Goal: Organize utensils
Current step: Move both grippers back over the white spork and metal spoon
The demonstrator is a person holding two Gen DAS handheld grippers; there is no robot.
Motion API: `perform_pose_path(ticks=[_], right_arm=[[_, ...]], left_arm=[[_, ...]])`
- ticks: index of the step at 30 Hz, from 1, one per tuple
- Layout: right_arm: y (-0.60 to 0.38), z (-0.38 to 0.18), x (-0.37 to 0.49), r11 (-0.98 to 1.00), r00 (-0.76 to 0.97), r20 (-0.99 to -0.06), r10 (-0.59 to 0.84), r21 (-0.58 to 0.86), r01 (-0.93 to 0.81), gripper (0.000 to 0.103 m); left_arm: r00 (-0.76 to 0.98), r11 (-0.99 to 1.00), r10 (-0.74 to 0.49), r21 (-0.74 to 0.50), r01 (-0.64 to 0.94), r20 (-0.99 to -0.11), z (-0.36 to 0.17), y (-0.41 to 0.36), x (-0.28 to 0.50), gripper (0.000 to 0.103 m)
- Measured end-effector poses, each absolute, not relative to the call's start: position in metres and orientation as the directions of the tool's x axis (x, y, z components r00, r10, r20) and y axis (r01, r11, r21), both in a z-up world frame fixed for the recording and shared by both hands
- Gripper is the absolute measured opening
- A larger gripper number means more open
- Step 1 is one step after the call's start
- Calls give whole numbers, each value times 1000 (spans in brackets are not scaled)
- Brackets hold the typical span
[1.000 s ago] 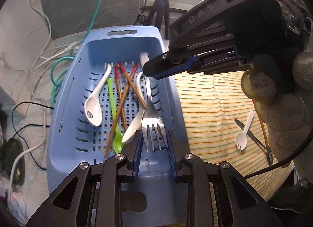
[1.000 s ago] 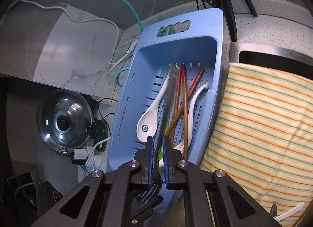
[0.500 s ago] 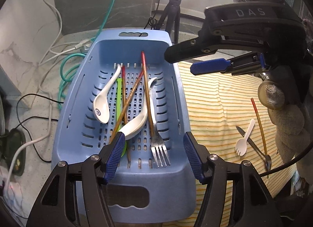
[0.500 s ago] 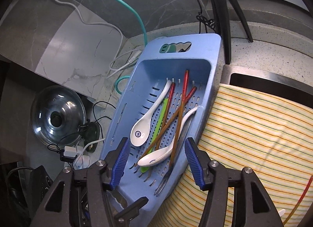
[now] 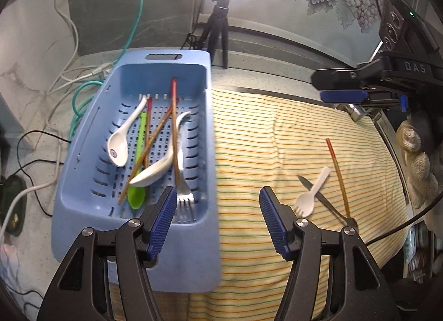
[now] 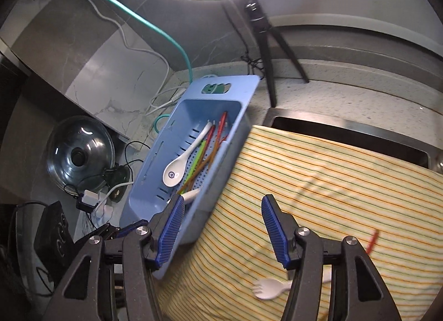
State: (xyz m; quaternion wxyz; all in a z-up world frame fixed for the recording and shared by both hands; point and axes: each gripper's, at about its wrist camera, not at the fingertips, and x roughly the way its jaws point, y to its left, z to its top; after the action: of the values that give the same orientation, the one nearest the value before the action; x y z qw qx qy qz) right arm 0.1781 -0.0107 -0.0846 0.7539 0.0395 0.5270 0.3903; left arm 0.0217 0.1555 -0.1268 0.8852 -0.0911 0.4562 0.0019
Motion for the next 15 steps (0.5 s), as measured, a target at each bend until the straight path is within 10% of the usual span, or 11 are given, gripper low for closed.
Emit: perform_pose_path(ticks=[15], right_arm=[[-132, -102, 153, 803, 242, -824, 512, 358, -477, 60]], left_arm=[[539, 987, -163, -140, 84, -827, -133, 65, 38, 61]])
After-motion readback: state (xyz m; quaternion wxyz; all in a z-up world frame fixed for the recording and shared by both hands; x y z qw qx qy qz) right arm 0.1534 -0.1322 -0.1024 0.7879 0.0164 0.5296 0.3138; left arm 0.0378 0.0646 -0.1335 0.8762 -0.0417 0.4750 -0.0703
